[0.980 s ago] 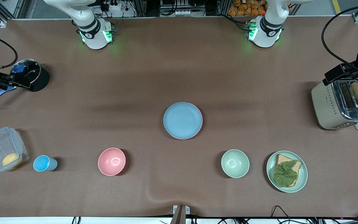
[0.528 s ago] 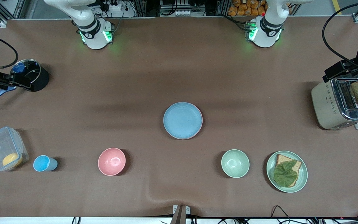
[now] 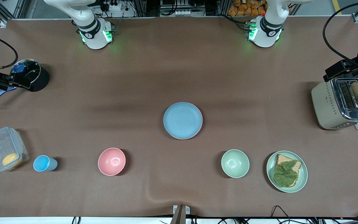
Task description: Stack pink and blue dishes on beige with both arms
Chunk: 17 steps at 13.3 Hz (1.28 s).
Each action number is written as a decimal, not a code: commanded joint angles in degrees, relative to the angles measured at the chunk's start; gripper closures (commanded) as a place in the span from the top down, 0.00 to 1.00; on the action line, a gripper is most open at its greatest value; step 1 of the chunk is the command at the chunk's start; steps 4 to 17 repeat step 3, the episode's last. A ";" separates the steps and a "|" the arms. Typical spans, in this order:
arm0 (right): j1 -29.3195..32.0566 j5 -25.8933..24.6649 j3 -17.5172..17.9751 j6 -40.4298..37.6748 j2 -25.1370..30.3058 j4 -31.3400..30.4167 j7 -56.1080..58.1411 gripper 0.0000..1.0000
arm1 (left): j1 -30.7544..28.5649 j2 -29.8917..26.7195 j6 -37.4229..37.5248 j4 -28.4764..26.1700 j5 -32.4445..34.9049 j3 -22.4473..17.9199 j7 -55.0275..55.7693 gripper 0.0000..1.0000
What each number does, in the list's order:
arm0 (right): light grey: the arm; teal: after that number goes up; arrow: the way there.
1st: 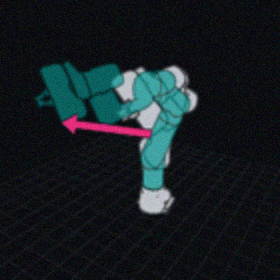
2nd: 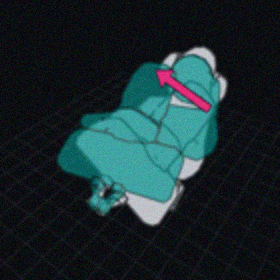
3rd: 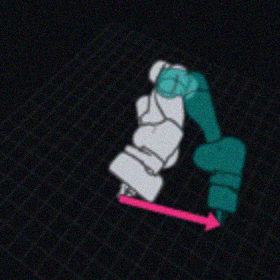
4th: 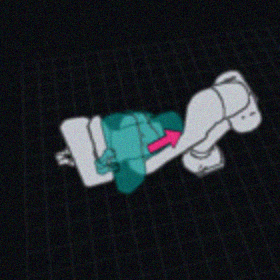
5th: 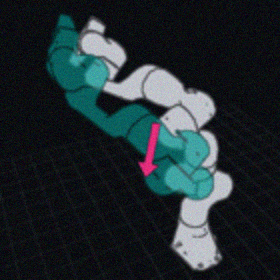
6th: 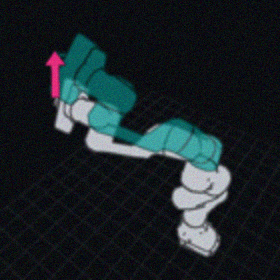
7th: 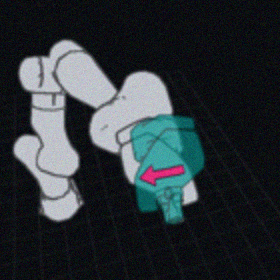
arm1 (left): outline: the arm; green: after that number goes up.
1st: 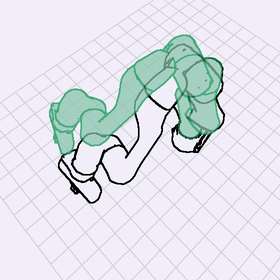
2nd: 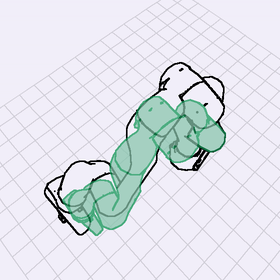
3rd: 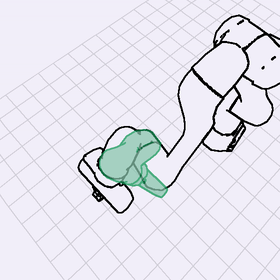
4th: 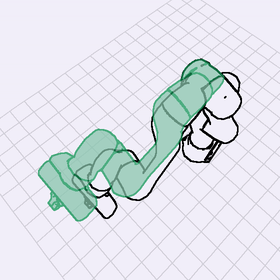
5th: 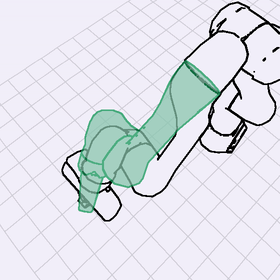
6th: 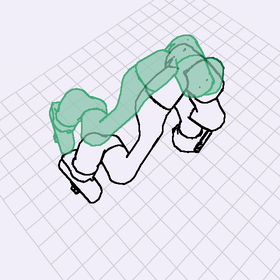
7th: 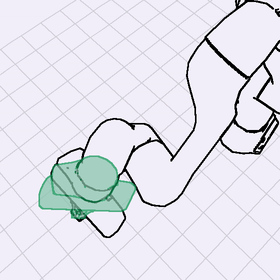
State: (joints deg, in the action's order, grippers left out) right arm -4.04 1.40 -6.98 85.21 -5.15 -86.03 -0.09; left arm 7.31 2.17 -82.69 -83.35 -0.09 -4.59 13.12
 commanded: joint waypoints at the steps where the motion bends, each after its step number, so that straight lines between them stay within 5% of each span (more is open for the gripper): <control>1: -0.53 -0.26 -0.49 -0.04 -0.56 1.04 -1.05 1.00 | 0.08 0.28 0.07 0.55 -0.52 0.11 -2.92 1.00; 17: -0.53 -0.26 -0.49 -0.04 -0.56 1.04 -1.06 1.00 | 0.25 0.37 -0.01 0.99 -0.52 0.11 -3.10 1.00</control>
